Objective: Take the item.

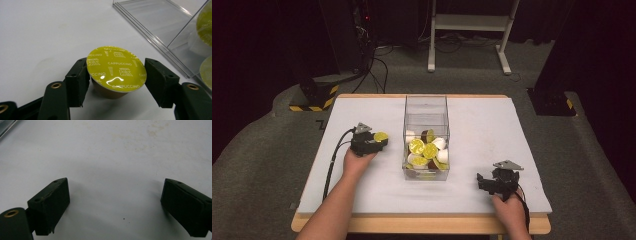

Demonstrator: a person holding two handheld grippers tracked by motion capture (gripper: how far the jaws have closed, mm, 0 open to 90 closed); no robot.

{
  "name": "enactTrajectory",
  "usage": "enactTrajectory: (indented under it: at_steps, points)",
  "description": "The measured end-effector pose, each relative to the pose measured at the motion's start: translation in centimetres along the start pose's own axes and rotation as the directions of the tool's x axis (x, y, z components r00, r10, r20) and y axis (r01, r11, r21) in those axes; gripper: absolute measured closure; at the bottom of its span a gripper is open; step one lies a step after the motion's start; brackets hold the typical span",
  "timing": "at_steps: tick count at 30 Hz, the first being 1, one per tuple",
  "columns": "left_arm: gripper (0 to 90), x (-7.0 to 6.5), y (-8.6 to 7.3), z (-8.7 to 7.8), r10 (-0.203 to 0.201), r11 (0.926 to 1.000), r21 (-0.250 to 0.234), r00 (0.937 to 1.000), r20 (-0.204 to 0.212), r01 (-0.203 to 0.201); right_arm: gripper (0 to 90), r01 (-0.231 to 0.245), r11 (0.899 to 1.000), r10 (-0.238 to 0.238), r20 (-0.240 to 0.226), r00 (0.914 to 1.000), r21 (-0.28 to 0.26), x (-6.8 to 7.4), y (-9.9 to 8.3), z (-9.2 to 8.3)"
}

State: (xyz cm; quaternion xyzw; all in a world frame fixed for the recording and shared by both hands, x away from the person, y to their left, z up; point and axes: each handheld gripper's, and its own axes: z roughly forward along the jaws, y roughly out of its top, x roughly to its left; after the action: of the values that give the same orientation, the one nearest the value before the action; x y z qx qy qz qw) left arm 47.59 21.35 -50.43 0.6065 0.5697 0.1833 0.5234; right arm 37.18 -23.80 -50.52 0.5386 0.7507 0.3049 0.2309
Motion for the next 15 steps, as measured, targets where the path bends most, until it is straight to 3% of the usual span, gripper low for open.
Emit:
enactTrajectory:
  at_steps: [10, 15]
  points:
    - [38.0, -0.09, 0.01, -0.26, -0.011, 0.9999, -0.008, 0.9999, -0.009, 0.011, 8.4, 0.0, 1.0, 0.0, 0.0, 1.0, 0.0, 0.01, 0.0, 0.0]
    - [25.8, 0.25, 0.29, -0.74, -0.02, 0.9998, 0.001, 0.9995, -0.025, 0.02, 8.4, 0.0, 1.0, 0.0, 0.0, 1.0, 0.0, 0.01, 0.0, 0.0]
